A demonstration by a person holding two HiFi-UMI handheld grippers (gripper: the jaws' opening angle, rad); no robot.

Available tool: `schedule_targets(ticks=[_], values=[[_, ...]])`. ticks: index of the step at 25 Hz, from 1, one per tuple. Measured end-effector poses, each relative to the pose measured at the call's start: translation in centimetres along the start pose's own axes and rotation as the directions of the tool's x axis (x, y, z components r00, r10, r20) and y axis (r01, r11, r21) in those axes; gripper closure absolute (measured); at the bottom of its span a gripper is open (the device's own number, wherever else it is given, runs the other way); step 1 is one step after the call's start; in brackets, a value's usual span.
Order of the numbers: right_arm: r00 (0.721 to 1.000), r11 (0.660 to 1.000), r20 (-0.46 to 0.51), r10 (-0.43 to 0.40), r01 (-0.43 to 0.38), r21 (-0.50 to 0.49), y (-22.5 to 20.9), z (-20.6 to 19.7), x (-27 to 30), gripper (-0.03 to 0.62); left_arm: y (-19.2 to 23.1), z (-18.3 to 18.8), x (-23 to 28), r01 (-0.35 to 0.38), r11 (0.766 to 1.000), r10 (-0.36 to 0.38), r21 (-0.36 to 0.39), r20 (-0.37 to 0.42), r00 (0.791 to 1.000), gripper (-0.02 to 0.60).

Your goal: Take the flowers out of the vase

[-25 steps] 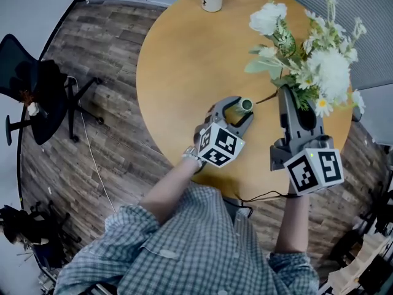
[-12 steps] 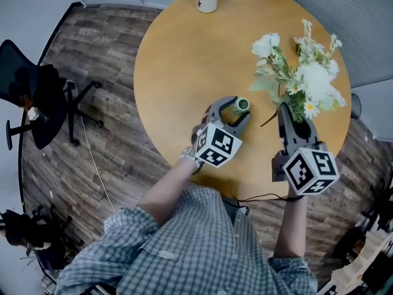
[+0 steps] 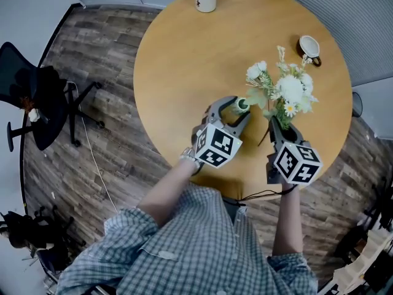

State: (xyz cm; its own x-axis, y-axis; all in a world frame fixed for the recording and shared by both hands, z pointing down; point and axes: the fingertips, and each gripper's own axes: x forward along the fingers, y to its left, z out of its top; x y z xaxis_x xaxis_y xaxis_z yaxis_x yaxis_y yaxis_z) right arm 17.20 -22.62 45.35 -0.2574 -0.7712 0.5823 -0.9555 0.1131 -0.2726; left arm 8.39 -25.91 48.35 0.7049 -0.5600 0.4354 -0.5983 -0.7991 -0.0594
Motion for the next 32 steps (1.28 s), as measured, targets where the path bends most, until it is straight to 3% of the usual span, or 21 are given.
schedule_targets(ticks=[6,12,18,24,32], values=[[0.998,0.996,-0.067,0.003,0.003,0.093,-0.9,-2.6,2.7,0.533,0.1,-0.2,0.0,0.001,1.000,-0.001,-0.001,-0.001,1.000,0.354],[0.991,0.994,-0.134,-0.023,0.037,0.105,-1.7,-4.9,4.7,0.533,0.1,0.0,-0.1,0.002,1.000,-0.002,-0.002,0.002,1.000,0.354],[0.983,0.996,-0.165,-0.079,0.085,0.031,-2.3,-6.4,5.6,0.533,0.0,0.0,-0.1,0.008,1.000,-0.008,0.002,0.000,1.000,0.354],[0.975,0.976,-0.158,-0.157,0.129,-0.174,-2.2,-7.0,6.2,0.506,0.1,0.0,-0.2,0.009,1.000,-0.009,0.004,-0.003,1.000,0.354],[0.980,0.977,-0.124,-0.157,0.135,-0.167,-2.4,-6.6,5.9,0.436,0.1,0.1,-0.3,0.005,1.000,-0.005,0.006,-0.009,1.000,0.354]])
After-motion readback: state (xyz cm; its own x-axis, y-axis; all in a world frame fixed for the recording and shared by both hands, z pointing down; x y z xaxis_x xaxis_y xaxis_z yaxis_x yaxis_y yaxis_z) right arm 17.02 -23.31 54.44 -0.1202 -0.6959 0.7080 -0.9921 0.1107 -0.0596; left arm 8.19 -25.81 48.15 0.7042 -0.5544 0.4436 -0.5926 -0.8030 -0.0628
